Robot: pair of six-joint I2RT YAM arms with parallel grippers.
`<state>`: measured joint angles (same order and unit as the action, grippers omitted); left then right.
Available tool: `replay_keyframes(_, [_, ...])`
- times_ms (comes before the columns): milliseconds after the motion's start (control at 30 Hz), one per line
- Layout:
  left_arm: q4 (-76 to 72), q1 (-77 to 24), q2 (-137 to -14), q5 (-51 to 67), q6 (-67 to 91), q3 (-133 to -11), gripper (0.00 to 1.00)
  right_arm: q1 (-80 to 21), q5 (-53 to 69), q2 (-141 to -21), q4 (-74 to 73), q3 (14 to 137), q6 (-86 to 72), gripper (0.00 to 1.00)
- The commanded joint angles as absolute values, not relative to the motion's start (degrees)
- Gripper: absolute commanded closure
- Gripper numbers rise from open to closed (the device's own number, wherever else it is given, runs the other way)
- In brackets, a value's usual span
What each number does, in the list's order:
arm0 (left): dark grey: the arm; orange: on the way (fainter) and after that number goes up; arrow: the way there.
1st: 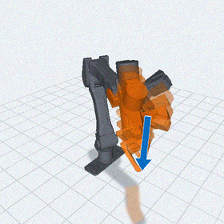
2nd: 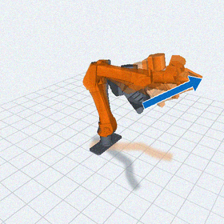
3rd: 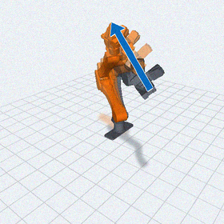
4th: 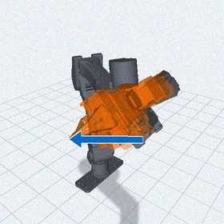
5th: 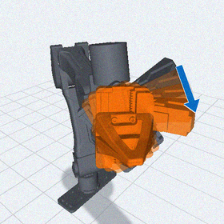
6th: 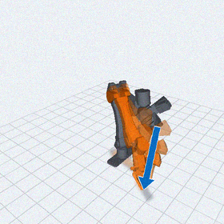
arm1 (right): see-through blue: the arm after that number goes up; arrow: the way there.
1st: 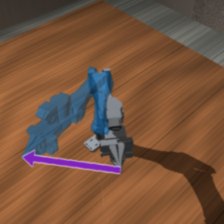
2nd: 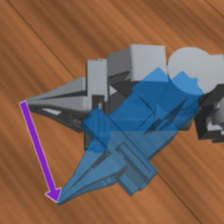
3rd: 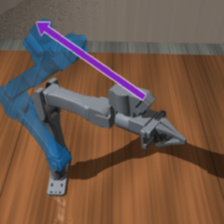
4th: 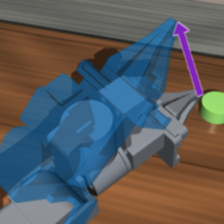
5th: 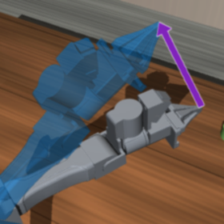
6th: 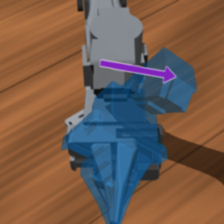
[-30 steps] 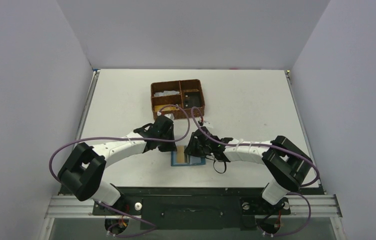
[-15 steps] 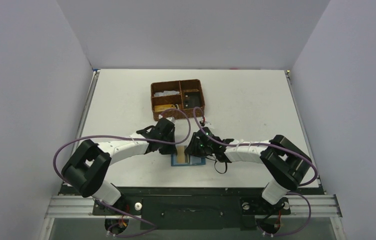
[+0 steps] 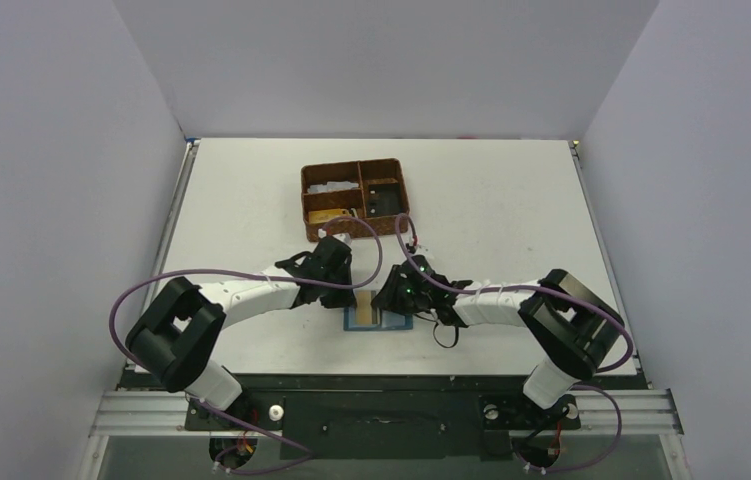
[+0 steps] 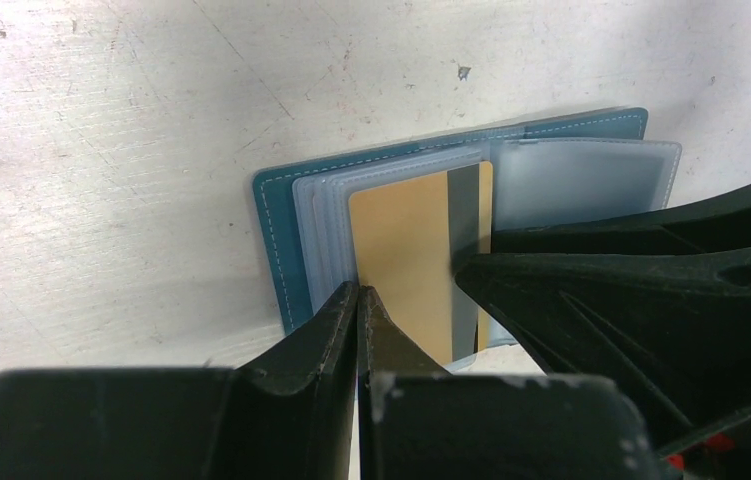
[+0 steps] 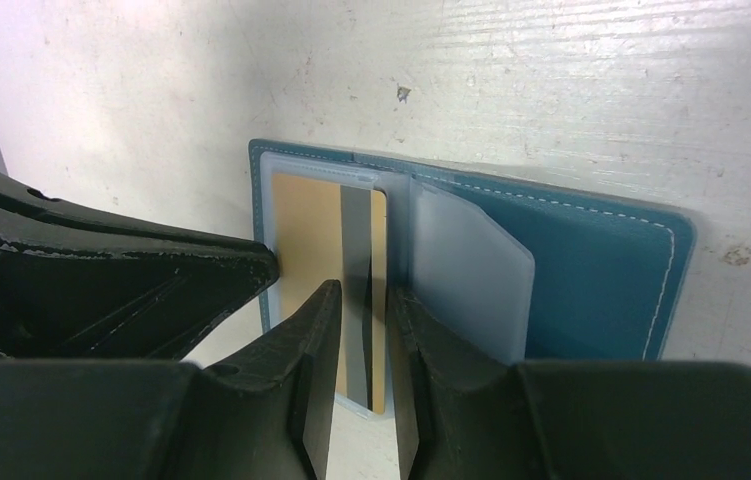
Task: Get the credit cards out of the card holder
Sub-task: Remove the credit card from the card holder.
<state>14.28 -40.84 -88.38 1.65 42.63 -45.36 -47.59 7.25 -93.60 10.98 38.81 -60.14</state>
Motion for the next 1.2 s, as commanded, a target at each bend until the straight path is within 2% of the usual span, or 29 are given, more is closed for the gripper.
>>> replay_keyframes(0, [15.0, -42.08, -90.97, 0.59, 43.46, -45.47, 1.0, -47.31, 9.72, -94.59, 17.9, 37.45, -61.7, 0.8])
replay_keyframes(633, [18.19, -42.25, -91.11, -2.36, 44.99, -46.05, 1.0, -45.17, 11.84, -93.11, 23.6, 33.46, -63.79, 0.97])
replay_keyframes(1167, [19.76, -41.32, -90.94, -3.62, 45.0, -46.01, 1.0, -43.19, 10.55, -91.09, 22.27, 31.14, -62.54, 1.0])
